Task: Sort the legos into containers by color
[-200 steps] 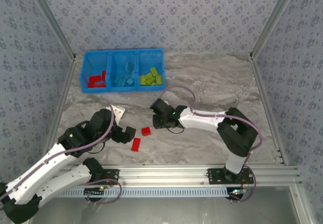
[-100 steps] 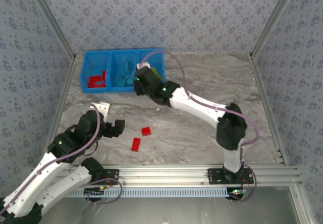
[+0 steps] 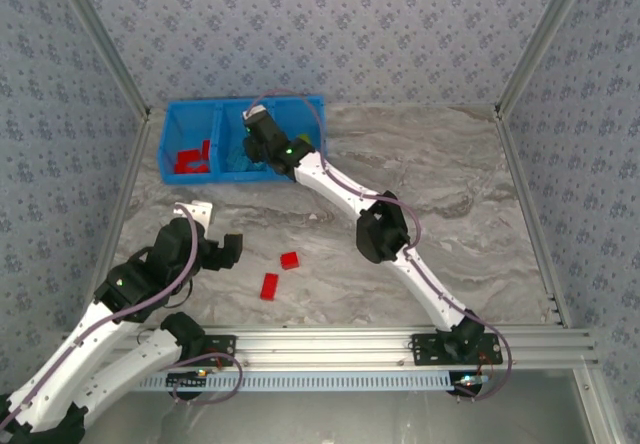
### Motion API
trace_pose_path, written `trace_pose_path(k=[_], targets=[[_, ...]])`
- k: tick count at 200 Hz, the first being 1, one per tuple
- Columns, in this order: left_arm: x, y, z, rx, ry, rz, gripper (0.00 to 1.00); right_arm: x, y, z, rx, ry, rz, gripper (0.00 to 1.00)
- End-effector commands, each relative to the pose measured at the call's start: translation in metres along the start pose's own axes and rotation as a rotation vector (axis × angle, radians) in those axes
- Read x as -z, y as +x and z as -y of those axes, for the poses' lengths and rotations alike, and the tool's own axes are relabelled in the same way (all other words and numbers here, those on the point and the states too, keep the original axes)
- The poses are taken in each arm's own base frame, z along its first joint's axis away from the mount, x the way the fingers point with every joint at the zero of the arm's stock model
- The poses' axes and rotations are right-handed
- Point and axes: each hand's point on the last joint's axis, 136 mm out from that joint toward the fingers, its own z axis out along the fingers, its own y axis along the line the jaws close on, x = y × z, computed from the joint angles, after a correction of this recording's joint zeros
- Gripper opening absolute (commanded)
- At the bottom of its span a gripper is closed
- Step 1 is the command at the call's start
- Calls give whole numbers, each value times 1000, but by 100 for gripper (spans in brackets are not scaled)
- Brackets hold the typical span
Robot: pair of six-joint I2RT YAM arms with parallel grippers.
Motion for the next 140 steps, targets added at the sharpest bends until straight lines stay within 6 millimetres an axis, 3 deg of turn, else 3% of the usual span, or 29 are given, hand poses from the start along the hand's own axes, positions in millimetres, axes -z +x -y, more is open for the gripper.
trace_pose_path(k=[1, 44, 70, 95, 117, 140], targets=[[1, -1, -7, 11, -29, 7, 99, 27, -49, -11, 5, -54, 112, 48], [-1, 0, -8, 21, -29, -1, 99, 60, -70, -10, -7, -93, 101, 51], [-4, 2, -7, 15, -33, -17, 99, 95, -84, -9, -32, -127, 78, 50], [-7, 3, -5, 13, -33, -31, 99, 136, -80, -10, -23, -165, 5, 51], [-10, 7, 1, 28, -8, -64, 99, 176, -60, -11, 6, -202, -50, 53], [-15, 12, 26, 116, 110, -127, 99, 225, -30, -7, 11, -250, -70, 56]])
